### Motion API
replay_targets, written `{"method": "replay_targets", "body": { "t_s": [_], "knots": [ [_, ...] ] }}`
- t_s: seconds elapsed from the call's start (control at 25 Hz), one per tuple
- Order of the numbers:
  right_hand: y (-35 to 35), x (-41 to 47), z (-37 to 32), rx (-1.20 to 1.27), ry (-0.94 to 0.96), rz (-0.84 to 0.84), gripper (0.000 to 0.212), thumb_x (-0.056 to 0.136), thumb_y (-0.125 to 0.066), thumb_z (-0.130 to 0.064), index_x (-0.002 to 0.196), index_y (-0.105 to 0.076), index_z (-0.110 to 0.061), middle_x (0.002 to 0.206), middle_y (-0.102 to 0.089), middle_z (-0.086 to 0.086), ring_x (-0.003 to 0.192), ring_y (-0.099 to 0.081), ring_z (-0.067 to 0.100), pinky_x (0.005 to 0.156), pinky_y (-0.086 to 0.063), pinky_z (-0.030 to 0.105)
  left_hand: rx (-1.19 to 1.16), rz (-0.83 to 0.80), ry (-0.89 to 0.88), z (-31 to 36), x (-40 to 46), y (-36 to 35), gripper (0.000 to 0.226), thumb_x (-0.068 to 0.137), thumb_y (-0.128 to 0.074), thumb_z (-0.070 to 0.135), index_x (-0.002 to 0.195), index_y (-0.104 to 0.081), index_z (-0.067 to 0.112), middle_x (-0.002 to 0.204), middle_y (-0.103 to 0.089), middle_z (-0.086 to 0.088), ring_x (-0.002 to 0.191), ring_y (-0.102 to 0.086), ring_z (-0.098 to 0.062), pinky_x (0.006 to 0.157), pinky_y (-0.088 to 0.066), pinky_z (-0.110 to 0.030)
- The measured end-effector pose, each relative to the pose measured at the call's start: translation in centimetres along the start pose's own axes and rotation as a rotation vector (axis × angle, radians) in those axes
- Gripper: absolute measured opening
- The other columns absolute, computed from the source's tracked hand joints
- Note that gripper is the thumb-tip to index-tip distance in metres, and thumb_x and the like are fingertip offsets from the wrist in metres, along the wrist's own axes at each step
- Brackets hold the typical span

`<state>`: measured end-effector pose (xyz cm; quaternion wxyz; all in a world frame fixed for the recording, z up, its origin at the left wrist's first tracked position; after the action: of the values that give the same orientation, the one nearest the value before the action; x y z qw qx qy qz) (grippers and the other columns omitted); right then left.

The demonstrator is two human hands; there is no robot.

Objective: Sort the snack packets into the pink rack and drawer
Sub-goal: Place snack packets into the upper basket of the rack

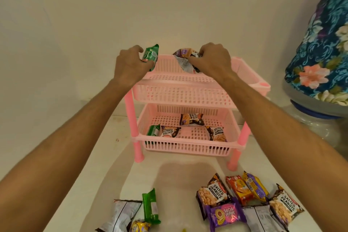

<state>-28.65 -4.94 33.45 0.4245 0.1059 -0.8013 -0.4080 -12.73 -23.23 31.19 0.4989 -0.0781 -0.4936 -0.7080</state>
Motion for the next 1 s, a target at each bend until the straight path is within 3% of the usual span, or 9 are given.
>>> {"method": "replay_targets", "body": {
  "t_s": [0.16,0.4,0.48,0.56,0.64,0.8,0.92,1.0],
  "knots": [
    [-2.2,0.9,0.2,-0.090,-0.102,-0.069,0.035,0.073,-0.059,-0.037,0.053,-0.042,-0.014,0.053,-0.044,0.002,0.058,-0.052,0.028,0.047,-0.028,0.023,0.192,-0.104,0.029,0.4,1.8,-2.3,0.040,0.072,-0.069,0.030,0.103,-0.065,0.006,0.098,-0.066,-0.018,0.085,-0.060,-0.035,0.067,-0.045,-0.034],
    [-3.7,1.0,0.5,-0.119,-0.149,-0.141,0.032,0.079,-0.059,-0.035,0.060,-0.045,-0.013,0.060,-0.048,0.002,0.062,-0.052,0.027,0.050,-0.030,0.024,0.348,-0.223,0.063,-0.7,2.7,-4.6,0.019,0.073,-0.068,0.023,0.080,-0.063,0.006,0.064,-0.052,-0.006,0.063,-0.054,-0.029,0.049,-0.035,-0.027],
    [-3.5,0.5,0.3,-0.101,-0.132,-0.104,0.031,0.079,-0.055,-0.030,0.057,-0.041,-0.014,0.056,-0.045,0.000,0.060,-0.052,0.026,0.055,-0.033,0.025,0.351,-0.240,0.062,-0.9,2.7,-5.0,0.018,0.072,-0.068,0.023,0.073,-0.059,0.008,0.061,-0.049,-0.004,0.061,-0.052,-0.028,0.046,-0.033,-0.026],
    [-2.7,-0.3,-0.4,-0.074,-0.096,-0.036,0.026,0.080,-0.053,-0.028,0.063,-0.050,-0.010,0.055,-0.046,0.000,0.058,-0.052,0.027,0.056,-0.034,0.027,0.349,-0.256,0.070,-1.1,2.7,-5.2,0.022,0.072,-0.069,0.025,0.068,-0.055,0.009,0.064,-0.052,-0.007,0.062,-0.053,-0.030,0.049,-0.035,-0.026],
    [-1.8,-1.6,-1.6,-0.038,-0.032,0.030,0.026,0.082,-0.051,-0.029,0.076,-0.063,-0.007,0.063,-0.058,0.003,0.060,-0.055,0.027,0.056,-0.037,0.027,0.352,-0.280,0.077,-1.3,2.7,-5.2,0.027,0.072,-0.070,0.029,0.069,-0.053,0.008,0.065,-0.050,-0.006,0.066,-0.053,-0.030,0.052,-0.037,-0.028],
    [-1.4,-6.8,-5.6,0.119,0.217,0.048,0.026,0.087,-0.050,-0.030,0.085,-0.069,-0.012,0.080,-0.072,0.002,0.071,-0.064,0.020,0.071,-0.052,0.033,0.389,-0.329,0.085,-0.8,2.5,-5.2,0.032,0.076,-0.071,0.037,0.083,-0.053,0.011,0.076,-0.051,-0.006,0.073,-0.052,-0.028,0.060,-0.042,-0.031],
    [-3.2,-11.9,-7.7,0.193,0.442,-0.048,0.021,0.086,-0.052,-0.022,0.082,-0.069,-0.011,0.075,-0.071,0.002,0.064,-0.063,0.019,0.075,-0.052,0.036,0.406,-0.335,0.086,-0.3,1.9,-4.8,0.025,0.074,-0.068,0.026,0.090,-0.060,0.008,0.070,-0.051,-0.004,0.071,-0.054,-0.027,0.058,-0.043,-0.030],
    [-5.3,-15.1,-8.1,0.192,0.566,-0.207,0.018,0.086,-0.054,-0.018,0.082,-0.069,-0.009,0.074,-0.070,0.004,0.062,-0.059,0.018,0.075,-0.051,0.035,0.367,-0.278,0.076,-0.1,1.5,-4.3,0.023,0.076,-0.064,0.023,0.091,-0.064,0.006,0.077,-0.060,-0.009,0.068,-0.056,-0.029,0.056,-0.044,-0.030]
  ]
}}
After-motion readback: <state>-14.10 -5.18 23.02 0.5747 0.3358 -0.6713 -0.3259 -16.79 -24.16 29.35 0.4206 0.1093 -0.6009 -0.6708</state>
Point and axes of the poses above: each hand's wrist, its own x-axis towards the middle knuckle, its own y-axis out of the back of the hand, z = x × y, the point moved 4 cm from there along x, towards the middle knuckle
